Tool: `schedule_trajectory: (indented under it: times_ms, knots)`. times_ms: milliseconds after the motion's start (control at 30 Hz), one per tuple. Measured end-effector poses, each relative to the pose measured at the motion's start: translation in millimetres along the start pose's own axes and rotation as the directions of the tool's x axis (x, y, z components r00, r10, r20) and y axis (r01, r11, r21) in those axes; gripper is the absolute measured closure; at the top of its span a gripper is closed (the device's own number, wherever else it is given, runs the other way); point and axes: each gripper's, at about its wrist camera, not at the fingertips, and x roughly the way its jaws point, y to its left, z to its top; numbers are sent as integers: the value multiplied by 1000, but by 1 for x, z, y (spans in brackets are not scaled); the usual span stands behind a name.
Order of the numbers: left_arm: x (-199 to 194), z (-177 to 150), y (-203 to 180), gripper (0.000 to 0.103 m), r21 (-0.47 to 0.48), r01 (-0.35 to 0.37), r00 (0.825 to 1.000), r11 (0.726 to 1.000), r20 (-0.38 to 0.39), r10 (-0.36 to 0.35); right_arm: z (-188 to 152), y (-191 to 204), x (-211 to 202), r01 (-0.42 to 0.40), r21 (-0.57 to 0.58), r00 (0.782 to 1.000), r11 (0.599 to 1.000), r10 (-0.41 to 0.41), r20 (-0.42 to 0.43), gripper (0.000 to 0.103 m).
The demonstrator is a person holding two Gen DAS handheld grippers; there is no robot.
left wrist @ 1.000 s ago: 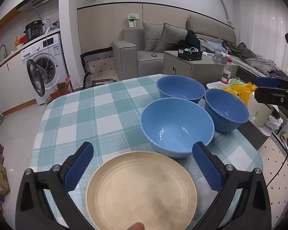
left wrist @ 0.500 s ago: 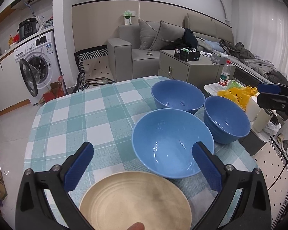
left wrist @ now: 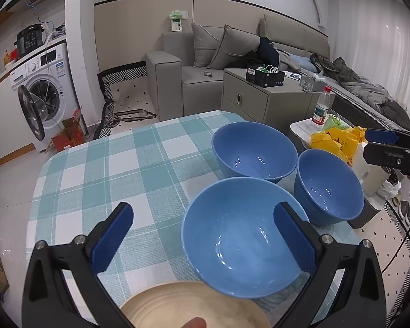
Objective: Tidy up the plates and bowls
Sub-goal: 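Move both tools forward toward the blue bowls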
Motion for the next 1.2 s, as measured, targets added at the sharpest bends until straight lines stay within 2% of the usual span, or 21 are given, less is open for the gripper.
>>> schedule_trajectory:
  times_ms: [133,600,1200]
  knots:
    - [13,9,-5,0,32,-3,1000,999,-18,3,6,-8,8,12,6,1000,1000,-12,-6,1]
    - [45,40,-23,0,83,59,997,995,-46,-55,15,-36,23,66,60,998,996,-65,-23,1]
    - [80,66,-9,0,47,73,995,996,-67,-70,31,-62,67,72,115,995,991,-63,-77,1]
